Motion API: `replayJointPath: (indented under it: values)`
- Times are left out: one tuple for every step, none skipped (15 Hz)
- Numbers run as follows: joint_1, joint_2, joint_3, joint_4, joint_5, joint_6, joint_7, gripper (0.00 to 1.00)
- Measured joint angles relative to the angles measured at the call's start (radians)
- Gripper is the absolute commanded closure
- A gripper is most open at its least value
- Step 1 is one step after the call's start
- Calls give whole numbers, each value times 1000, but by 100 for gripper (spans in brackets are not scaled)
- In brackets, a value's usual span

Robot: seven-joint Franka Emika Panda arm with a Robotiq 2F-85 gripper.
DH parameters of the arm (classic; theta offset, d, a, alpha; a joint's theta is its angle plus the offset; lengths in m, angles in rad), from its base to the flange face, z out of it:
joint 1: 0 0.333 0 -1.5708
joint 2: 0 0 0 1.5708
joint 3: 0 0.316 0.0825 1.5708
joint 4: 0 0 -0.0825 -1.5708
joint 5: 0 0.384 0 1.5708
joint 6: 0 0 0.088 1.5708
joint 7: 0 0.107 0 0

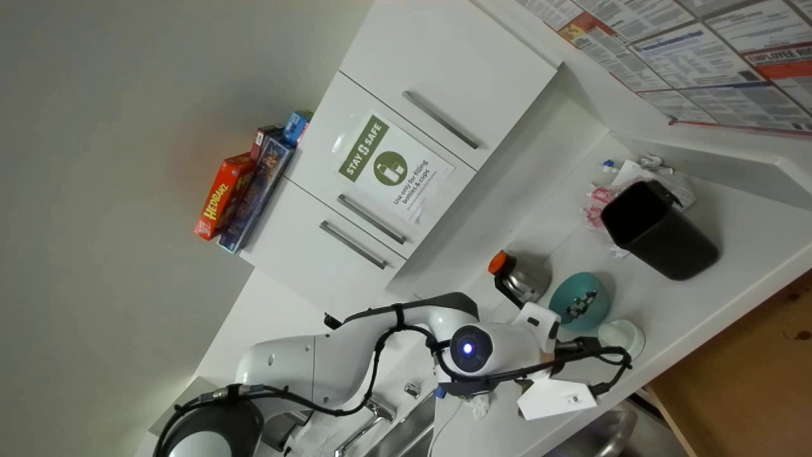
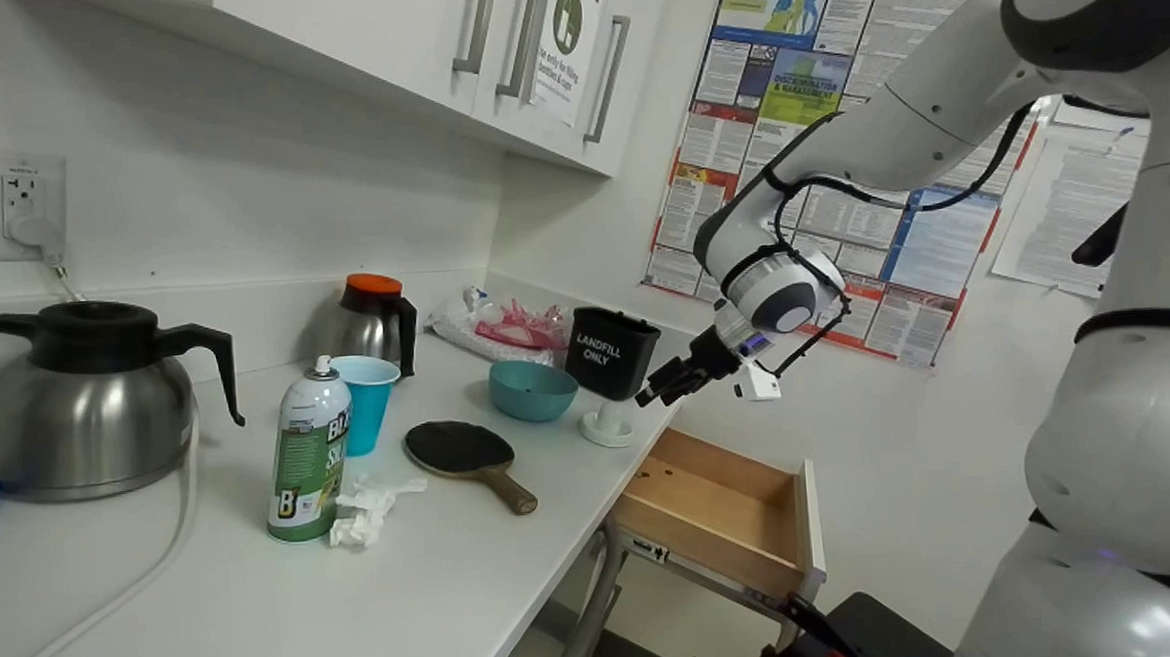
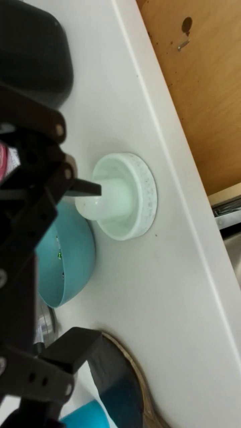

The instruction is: Open the top right drawer, put the white lid inside then close it

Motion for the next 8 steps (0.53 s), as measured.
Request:
replayJointPath:
  values:
    - [0, 28, 1, 23, 19, 11, -1, 0]
    - [0, 51, 1, 43, 29, 16, -1, 0]
    - [0, 69, 1, 58, 33, 18, -1, 0]
    - [0, 80, 1, 67, 34, 19, -1, 0]
    - [0, 85, 1, 71, 35, 19, -1, 0]
    - [0, 86, 1, 72, 35, 20, -1, 0]
    - [0, 86, 1, 73, 36, 20, -1, 0]
    - [0, 86, 1, 72, 35, 19, -1, 0]
